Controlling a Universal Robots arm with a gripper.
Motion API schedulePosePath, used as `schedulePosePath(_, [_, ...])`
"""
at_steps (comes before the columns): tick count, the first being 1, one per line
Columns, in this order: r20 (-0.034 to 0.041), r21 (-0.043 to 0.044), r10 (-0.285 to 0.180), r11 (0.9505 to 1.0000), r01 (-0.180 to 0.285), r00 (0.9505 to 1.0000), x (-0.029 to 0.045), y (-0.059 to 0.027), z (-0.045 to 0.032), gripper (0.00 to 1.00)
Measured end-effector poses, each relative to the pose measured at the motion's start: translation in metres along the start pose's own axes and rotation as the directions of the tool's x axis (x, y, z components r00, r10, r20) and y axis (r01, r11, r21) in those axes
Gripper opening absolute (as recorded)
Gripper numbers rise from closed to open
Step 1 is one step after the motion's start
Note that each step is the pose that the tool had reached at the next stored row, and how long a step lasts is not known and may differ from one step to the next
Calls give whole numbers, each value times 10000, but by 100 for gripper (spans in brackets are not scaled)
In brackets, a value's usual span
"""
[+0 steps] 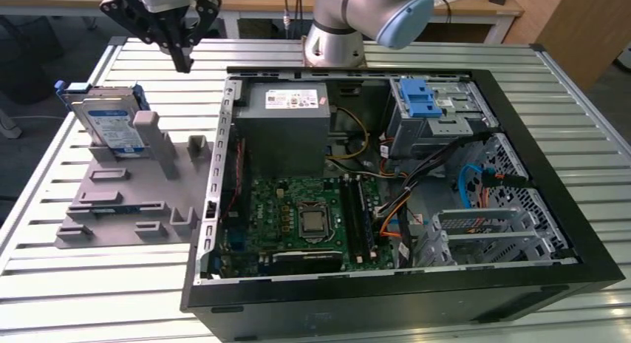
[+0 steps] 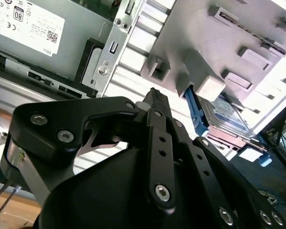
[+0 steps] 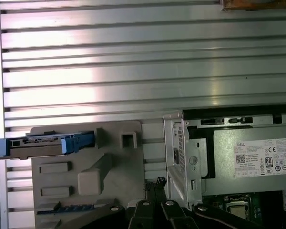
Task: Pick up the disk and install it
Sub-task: 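Reach for the disk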
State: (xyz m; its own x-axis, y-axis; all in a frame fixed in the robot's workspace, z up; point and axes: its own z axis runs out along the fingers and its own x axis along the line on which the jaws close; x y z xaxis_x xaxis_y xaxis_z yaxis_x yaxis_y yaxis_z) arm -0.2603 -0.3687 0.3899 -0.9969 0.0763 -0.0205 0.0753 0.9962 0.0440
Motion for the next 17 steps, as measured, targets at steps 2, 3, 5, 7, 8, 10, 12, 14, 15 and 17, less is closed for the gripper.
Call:
schedulePosePath(2, [0,0,-1,10000,1,10000,23,6,0,11])
schedulePosePath(3, [0,0,-1,10000,1,10000,35,10,0,11])
schedulePosePath(5, [0,0,0,10000,0,10000,60,17,1,11])
schedulePosePath(7, [0,0,0,10000,0,10000,84,23,1,11])
schedulePosePath(8, [1,-1,0,10000,0,10000,96,27,1,11])
schedulePosePath(10, [0,0,0,10000,0,10000,121,34,1,11])
schedulePosePath(12, [0,0,0,10000,0,10000,146,40,1,11])
schedulePosePath(14, [0,0,-1,10000,1,10000,170,46,2,11])
schedulePosePath(15, [0,0,0,10000,0,10000,183,49,2,11])
schedulePosePath(17, [0,0,-1,10000,1,10000,208,54,2,11])
